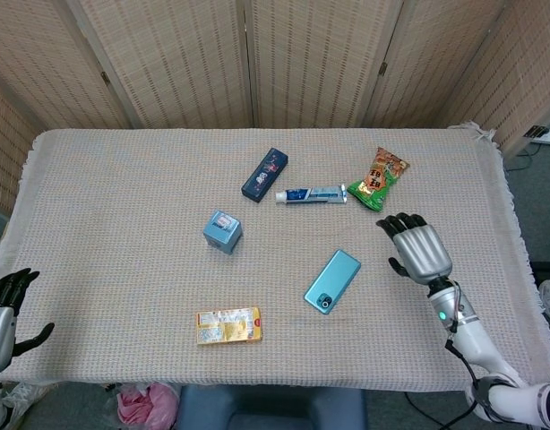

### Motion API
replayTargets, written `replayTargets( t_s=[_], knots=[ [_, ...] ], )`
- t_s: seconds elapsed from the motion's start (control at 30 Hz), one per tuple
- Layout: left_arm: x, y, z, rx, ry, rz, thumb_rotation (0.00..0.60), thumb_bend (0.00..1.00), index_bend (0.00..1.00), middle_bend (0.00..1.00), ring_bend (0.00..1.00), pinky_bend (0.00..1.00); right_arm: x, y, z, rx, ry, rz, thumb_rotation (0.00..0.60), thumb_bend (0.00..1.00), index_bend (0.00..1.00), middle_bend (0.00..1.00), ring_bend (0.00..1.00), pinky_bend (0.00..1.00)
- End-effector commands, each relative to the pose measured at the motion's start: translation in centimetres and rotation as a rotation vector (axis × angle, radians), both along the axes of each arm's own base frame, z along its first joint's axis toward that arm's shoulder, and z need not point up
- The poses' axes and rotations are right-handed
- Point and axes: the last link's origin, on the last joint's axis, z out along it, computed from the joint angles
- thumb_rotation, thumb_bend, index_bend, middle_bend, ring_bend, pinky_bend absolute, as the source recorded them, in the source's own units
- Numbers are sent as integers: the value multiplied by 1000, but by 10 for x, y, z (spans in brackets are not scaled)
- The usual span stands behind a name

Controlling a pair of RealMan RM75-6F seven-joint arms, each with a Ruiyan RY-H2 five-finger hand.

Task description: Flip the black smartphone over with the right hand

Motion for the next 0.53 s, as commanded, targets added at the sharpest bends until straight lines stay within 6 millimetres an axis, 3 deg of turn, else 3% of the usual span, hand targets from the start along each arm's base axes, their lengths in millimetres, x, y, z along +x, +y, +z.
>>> replayTargets(
  t_s=[0.03, 0.33, 0.53],
  knots=[
    [3, 2, -2, -5, -1, -8, 600, 211, 163, 148, 138, 193, -19, 39, 27, -51, -35, -18, 600, 207, 180, 189, 154, 254],
    [14, 7, -9, -11, -4, -40, 600, 212, 162, 149, 138, 193, -43, 104, 55, -161, -112, -47, 600, 207, 149, 162, 134, 254],
    [17, 7, -11, -8, -4, -52, 600, 211, 162, 148, 138, 193, -55, 127, 59, -189, -131, -89, 600, 208, 149, 163, 134, 254]
  ],
)
